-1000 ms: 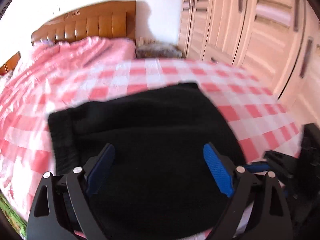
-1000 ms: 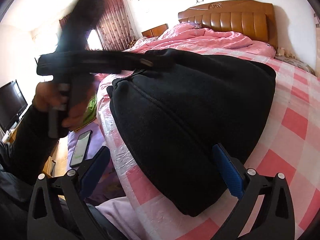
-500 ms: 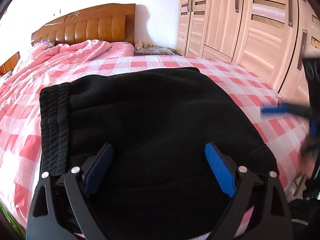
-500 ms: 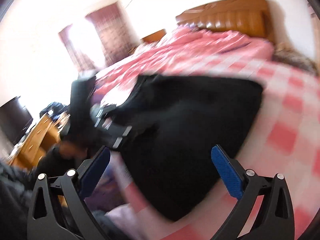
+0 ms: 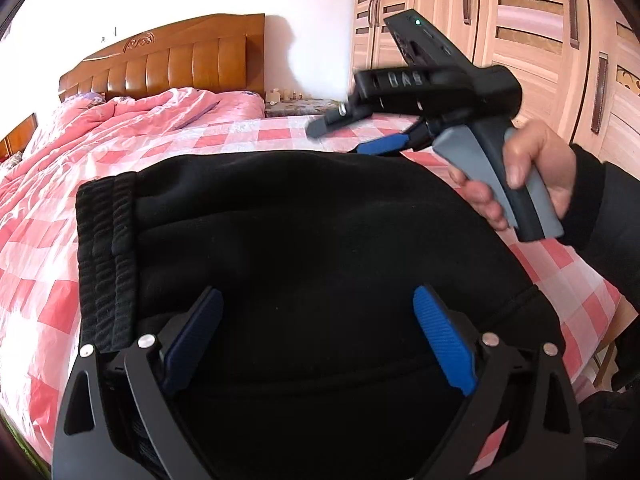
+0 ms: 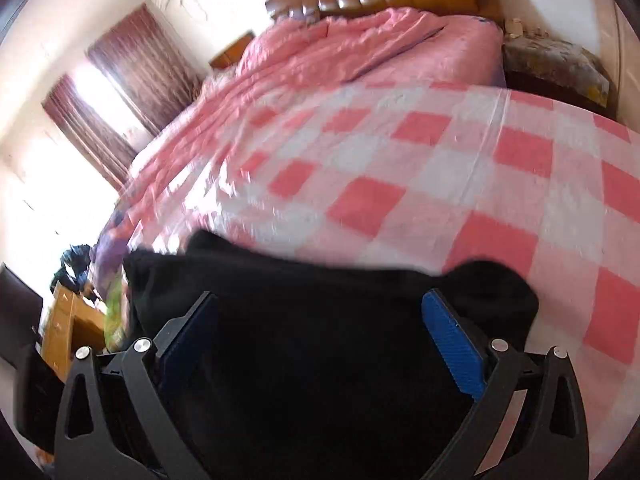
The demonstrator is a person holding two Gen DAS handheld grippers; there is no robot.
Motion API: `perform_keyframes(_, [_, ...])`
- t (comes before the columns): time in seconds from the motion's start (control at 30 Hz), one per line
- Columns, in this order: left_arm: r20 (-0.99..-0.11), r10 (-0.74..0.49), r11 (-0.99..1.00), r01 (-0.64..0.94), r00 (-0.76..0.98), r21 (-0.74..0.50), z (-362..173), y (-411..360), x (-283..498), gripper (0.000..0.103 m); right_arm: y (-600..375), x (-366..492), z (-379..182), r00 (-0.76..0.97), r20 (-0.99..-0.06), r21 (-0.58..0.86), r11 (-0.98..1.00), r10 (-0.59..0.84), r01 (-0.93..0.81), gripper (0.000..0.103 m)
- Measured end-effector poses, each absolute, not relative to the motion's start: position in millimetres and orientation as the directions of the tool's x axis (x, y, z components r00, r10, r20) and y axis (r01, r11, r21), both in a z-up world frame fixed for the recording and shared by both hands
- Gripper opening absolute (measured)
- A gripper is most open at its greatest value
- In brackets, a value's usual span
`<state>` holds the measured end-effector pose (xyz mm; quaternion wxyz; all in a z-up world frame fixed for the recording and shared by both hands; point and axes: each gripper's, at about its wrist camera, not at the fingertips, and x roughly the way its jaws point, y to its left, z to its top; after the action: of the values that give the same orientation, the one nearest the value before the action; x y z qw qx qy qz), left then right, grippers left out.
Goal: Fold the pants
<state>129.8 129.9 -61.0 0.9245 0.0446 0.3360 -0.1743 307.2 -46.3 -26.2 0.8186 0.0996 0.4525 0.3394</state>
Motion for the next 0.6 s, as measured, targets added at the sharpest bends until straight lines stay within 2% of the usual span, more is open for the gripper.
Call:
perform_keyframes(0.13, [-0.628, -0.292, 0.936, 0.350, 0.721, -0.033, -61, 131, 129, 0.096, -33, 285, -6, 0.272, -0.577, 0.582, 0.622, 0.770, -0.525, 0.099])
perform_keyframes(0.23, [-0.613, -0.292, 0.937, 0.349, 0.734, -0.028, -62, 132, 126, 0.096, 4, 266, 0, 0.088, -0.523, 0.648, 0.462, 0.848, -0.606, 0.099])
perform_keyframes(0.3, [-0.603, -0.291, 0.937, 0.348, 0.743, -0.025, -63, 132, 123, 0.096, 31, 265, -5, -0.010, -0.531, 0.669, 0.412, 0.848, -0.619, 0.099])
perform_keyframes(0.37, [-0.606, -0.289, 0.938, 0.345, 0.741, -0.025, -64, 132, 121, 0.096, 55, 277, -19, 0.013, -0.638, 0.592, 0.502, 0.770, -0.630, 0.098])
perform_keyframes(0.4, [-0.612, -0.288, 0.938, 0.346, 0.737, -0.025, -64, 132, 121, 0.096, 62, 288, -24, 0.023, -0.662, 0.581, 0.533, 0.749, -0.615, 0.098])
perform_keyframes(0.53, [-0.618, -0.301, 0.933, 0.358, 0.726, -0.033, -64, 135, 119, 0.096, 54, 301, -1, 0.129, -0.597, 0.612, 0.554, 0.792, -0.564, 0.099])
perform_keyframes(0.6, [-0.623, -0.309, 0.931, 0.362, 0.718, -0.044, -61, 136, 117, 0.096, 45, 299, 10, 0.107, -0.531, 0.670, 0.494, 0.840, -0.555, 0.099])
